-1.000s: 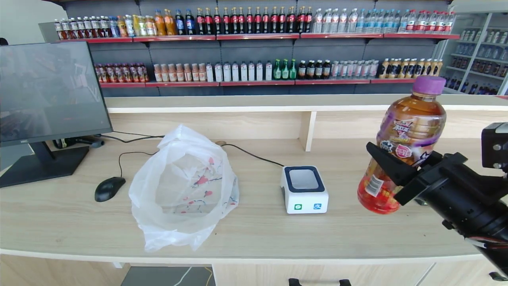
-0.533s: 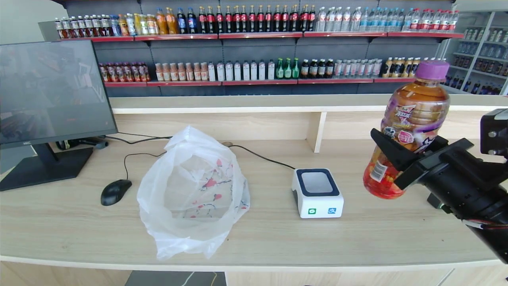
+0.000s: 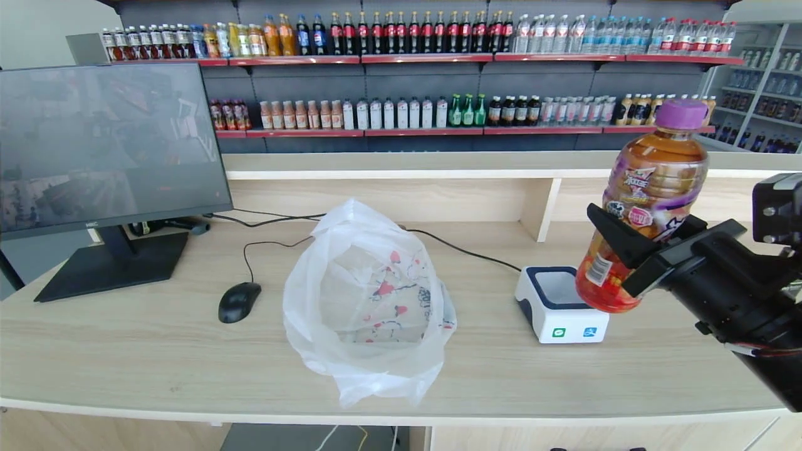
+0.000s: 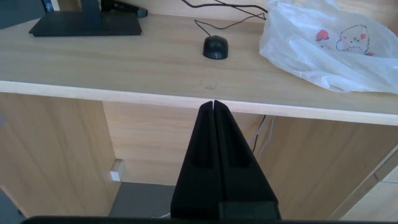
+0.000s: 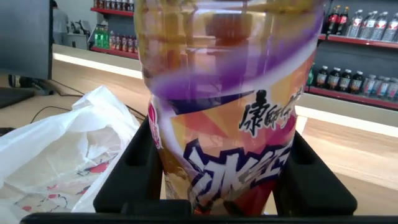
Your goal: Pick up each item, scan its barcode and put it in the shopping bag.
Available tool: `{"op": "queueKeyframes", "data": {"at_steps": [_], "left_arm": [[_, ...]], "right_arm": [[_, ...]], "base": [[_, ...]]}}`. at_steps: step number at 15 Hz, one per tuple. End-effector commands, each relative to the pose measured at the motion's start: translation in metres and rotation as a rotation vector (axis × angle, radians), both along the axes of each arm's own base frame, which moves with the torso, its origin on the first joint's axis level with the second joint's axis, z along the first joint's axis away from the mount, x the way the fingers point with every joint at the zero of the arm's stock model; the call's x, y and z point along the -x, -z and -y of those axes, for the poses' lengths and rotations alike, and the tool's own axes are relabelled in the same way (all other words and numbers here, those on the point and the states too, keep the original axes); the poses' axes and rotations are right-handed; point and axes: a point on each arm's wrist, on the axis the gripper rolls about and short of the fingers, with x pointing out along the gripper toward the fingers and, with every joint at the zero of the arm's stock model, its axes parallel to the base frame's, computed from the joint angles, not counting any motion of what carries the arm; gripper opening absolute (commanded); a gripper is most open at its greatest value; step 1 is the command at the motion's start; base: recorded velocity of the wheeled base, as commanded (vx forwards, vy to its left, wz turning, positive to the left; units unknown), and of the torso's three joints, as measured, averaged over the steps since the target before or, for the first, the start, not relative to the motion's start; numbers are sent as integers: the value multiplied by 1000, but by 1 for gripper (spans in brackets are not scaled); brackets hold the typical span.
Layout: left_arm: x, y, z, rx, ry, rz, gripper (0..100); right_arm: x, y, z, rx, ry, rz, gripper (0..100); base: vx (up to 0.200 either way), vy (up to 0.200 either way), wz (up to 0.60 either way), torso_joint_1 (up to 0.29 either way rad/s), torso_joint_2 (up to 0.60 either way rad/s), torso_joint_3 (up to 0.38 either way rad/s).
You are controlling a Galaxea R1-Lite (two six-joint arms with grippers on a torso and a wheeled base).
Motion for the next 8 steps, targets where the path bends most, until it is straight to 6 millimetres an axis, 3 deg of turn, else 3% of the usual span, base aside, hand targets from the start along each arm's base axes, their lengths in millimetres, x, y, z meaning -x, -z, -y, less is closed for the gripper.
{"op": "queueKeyframes", "data": {"at_steps": [1, 3, 7, 8], "left_arm": [[0, 0, 0, 2, -1, 0, 0], [0, 0, 0, 0, -1, 0, 0], [0, 0, 0, 5, -1, 0, 0], [0, 0, 0, 3, -1, 0, 0]], "right_arm": [[-4, 3, -1, 4, 5, -13, 0], [-7, 4, -2, 6, 6, -17, 0], [-7, 7, 4, 6, 26, -31, 0], [-8, 7, 4, 6, 29, -30, 0]], "base": [[0, 0, 0, 0, 0, 0], [0, 0, 0, 0, 0, 0], [200, 0, 0, -6, -4, 4], [0, 0, 0, 0, 0, 0]]}}
